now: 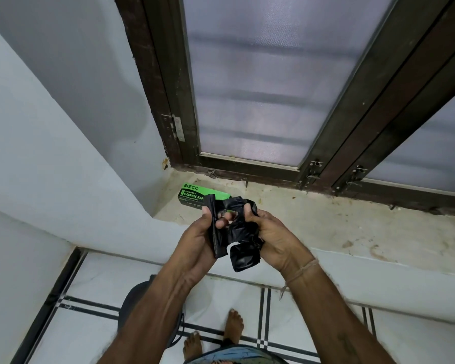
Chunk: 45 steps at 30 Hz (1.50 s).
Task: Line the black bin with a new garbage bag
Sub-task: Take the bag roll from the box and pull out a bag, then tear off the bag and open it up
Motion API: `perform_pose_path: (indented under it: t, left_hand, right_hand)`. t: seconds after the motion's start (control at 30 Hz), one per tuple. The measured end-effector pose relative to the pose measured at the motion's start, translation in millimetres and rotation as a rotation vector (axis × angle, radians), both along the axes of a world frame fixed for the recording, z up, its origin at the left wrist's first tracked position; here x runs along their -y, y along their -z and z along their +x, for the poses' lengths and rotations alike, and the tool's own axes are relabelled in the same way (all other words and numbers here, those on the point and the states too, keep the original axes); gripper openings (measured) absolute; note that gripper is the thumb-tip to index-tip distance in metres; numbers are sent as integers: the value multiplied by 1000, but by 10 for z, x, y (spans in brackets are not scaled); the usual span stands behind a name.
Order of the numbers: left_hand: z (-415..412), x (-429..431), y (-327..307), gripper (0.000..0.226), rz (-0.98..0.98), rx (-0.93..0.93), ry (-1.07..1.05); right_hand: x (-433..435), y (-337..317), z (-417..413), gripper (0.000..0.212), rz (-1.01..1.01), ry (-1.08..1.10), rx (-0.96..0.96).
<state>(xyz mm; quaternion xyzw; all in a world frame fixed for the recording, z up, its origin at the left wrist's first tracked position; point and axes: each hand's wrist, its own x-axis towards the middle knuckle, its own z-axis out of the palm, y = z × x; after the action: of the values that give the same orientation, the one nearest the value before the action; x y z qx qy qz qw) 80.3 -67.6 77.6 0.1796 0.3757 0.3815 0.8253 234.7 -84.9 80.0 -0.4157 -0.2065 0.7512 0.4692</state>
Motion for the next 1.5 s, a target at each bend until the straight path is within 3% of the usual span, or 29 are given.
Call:
perform_pose_path:
  t: [0.27,0.37,0.5,0.6,0.7,0.83,0.97,1.1,1.17,1.23,1.3,1.4,1.5]
  left_hand:
    - [-70,-32,162,35,-45,77,-140]
    - [-75,-76,187,35,63,-47,-96]
    - [-211,-170,230,33,177,-249,-152]
    - [-342,-191,260,28,206,-312,-166]
    - [-277,-210,220,21,188,-258,-135]
    - [-151,-278,155,25,214,-269,-133]
    - [-85,-290,184,23,202,-441,-135]
    - [17,-246,179,40,243,-514,-80]
    - [-27,-297,218,39,373,-707,-113]
    - [-171,-455,356,49,748,-1152,-41]
    - [-275,-675,551,72,1111,-1480,219]
    - [-229,-899,669,90,1297,-1653,642]
    - [-129,-997,706,75,1409,-1663,715]
  right_hand:
    - [-45,35,-49,41,-84,218,-107]
    - [-41,28,-69,39,-102,269,-15]
    - [-85,-2,59,40,-83,399,-41]
    - [-95,-144,209,52,-23,340,235]
    - [-54,-125,53,44,34,219,526]
    - [44,80,-193,24,195,181,640]
    - [93,151,-234,30,225,95,526]
    - [-4,212,-190,19,185,286,551]
    - [-28,253,-65,17,147,385,553]
    - [-45,311,130,18,124,436,553]
    - [-57,356,289,19,124,442,571]
    - [-94,387,407,18,107,481,603]
    - [-123,449,448,17,57,533,605]
